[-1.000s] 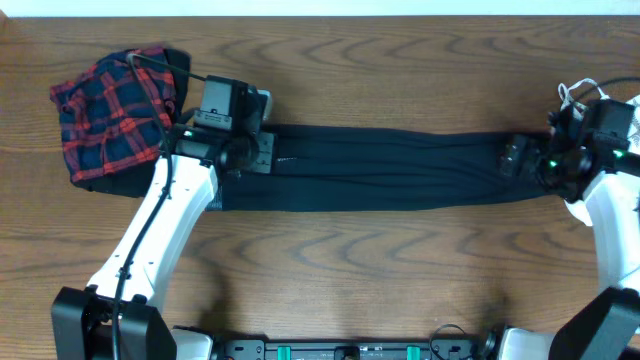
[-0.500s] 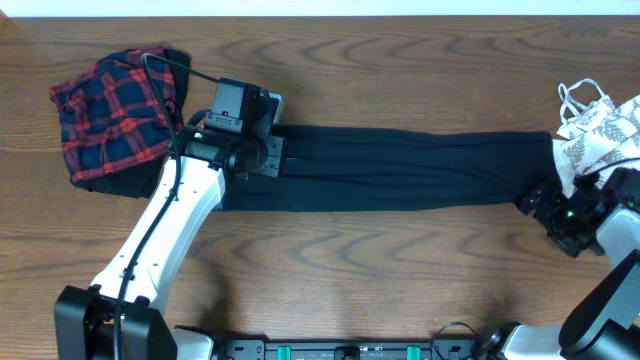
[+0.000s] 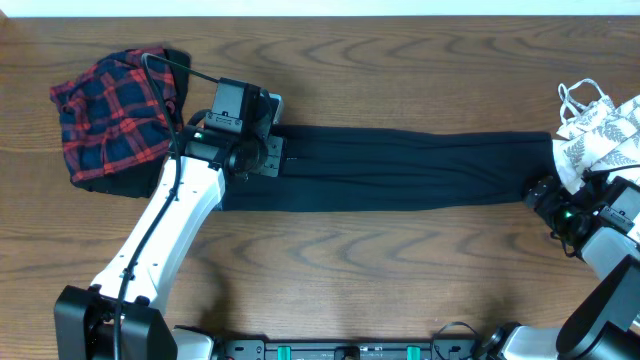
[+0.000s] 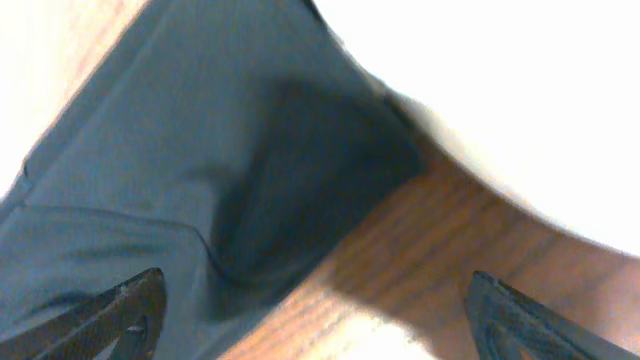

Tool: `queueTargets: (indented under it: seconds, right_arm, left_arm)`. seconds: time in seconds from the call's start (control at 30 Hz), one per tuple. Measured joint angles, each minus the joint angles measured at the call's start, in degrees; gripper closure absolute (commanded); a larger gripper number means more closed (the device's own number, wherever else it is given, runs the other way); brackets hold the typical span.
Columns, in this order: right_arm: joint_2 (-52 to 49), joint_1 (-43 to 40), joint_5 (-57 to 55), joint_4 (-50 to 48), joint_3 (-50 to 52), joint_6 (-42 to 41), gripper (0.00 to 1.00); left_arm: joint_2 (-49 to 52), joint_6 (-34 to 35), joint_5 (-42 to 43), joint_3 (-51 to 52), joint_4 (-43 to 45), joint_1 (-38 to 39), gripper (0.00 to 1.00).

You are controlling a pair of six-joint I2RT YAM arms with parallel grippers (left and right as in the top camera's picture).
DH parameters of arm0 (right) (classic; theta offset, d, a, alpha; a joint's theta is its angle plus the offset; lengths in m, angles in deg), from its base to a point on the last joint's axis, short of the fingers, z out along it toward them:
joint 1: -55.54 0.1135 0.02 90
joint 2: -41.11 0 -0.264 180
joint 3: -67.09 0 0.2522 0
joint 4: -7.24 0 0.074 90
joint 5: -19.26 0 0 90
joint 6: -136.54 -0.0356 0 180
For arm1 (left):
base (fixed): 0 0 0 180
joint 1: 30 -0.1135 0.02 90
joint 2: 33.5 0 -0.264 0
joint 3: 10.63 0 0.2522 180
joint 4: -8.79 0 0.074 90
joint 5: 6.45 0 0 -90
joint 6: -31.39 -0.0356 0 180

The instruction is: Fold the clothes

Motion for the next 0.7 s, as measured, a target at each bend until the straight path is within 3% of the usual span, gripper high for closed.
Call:
queueTargets:
  seconds: [0.23,0.33,0.7]
  right_arm:
    - [-6.01,-0.07,1.53,-9.18,-1.55,-4.94,0.13]
    - [-7.89,-0.11,2.34,-11.34,-2.32,-5.9,0.19]
    - [-9.01,-0.63,2.21,-9.4,-3.56,-6.8,0.36]
  left_arm:
    - [0.0,0.0,0.0,0.0,-0.9,0.0,0.51]
    - [0.0,0.0,-0.02,0.0,-0.98,0.0,0.51]
    - [0.0,0.0,0.0,0.0,-1.11,0.0,0.51]
